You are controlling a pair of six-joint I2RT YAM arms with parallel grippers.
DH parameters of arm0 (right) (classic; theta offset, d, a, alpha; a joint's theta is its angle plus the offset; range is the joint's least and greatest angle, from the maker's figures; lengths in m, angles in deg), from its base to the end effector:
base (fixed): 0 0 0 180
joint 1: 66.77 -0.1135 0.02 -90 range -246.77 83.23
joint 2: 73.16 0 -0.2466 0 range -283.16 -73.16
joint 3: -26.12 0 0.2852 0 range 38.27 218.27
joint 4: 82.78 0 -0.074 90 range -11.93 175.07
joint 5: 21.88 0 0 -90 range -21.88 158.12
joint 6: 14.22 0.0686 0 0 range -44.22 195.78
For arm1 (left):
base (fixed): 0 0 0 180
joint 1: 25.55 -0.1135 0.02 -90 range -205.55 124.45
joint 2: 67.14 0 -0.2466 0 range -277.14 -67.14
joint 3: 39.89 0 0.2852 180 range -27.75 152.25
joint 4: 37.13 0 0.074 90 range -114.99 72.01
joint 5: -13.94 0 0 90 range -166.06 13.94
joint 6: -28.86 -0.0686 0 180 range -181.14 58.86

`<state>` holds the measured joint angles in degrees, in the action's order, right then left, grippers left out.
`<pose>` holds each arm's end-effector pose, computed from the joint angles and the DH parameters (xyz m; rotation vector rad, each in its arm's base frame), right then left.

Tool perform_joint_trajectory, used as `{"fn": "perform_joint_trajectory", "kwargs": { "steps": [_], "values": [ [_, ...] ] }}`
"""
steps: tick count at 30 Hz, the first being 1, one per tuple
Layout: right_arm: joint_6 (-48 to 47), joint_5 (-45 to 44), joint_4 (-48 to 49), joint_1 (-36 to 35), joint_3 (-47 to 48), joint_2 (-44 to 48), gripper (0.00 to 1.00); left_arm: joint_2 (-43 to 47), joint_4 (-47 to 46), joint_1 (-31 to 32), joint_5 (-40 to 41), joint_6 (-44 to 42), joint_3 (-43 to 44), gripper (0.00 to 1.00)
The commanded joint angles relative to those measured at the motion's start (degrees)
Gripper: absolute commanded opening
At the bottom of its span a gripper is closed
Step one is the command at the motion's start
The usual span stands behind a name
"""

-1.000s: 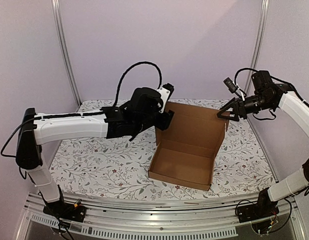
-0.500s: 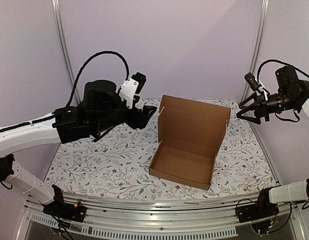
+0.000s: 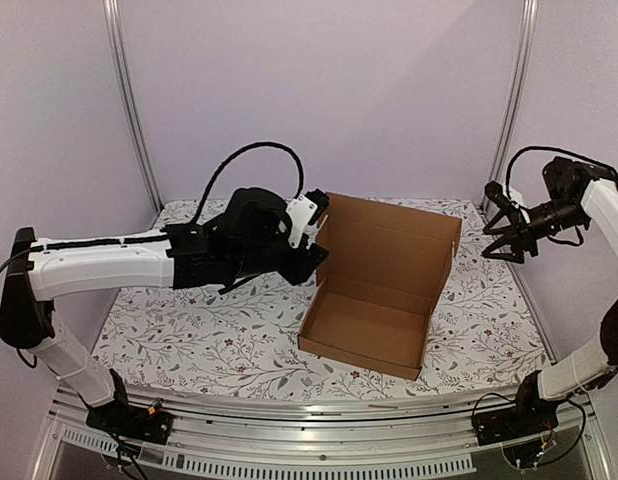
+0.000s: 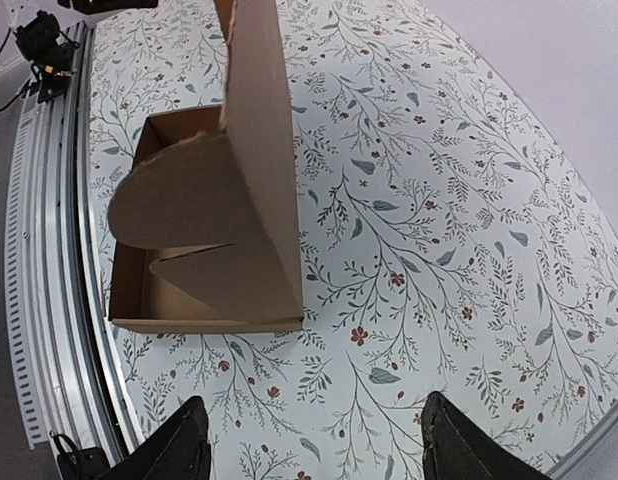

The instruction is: Fold the paper box

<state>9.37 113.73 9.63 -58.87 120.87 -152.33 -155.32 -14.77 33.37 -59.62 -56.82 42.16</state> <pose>0.2901 0.0092 0.3163 -1.2919 1.9847 0.5659 0.2327 -0.3485 0.2628 0.7879 1.9128 -0.3895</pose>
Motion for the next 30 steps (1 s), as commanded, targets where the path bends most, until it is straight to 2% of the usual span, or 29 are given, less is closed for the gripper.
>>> {"fn": "perform_joint_trajectory", "kwargs": {
  "steps": [1, 9, 15, 23, 30],
  "values": [
    [-9.61, -1.02, -4.15, -1.21, -5.50, 1.14, 0.71, -3.89, -3.79, -0.51, 0.02, 0.83, 2.07, 0.51],
    [-8.76, -1.59, 1.08, -6.30, -4.00, -5.12, 0.72, -9.15, -4.38, -0.64, 3.82, -0.35, 6.00, 0.33],
    [-7.00, -0.96, 5.35, -9.48, -5.14, -5.69, 0.71, -12.21, -3.37, -0.64, 5.24, -0.23, 9.10, 0.25],
    [-7.69, -1.32, 6.78, -12.93, -8.06, -3.70, 0.62, -13.12, -3.37, -0.72, 4.42, 0.89, 9.04, 0.15],
    [-6.00, -1.34, 9.61, -14.54, -10.89, -0.62, 0.52, -10.88, -3.93, -0.67, 3.09, 6.05, 5.93, 0.09]
  ]
}}
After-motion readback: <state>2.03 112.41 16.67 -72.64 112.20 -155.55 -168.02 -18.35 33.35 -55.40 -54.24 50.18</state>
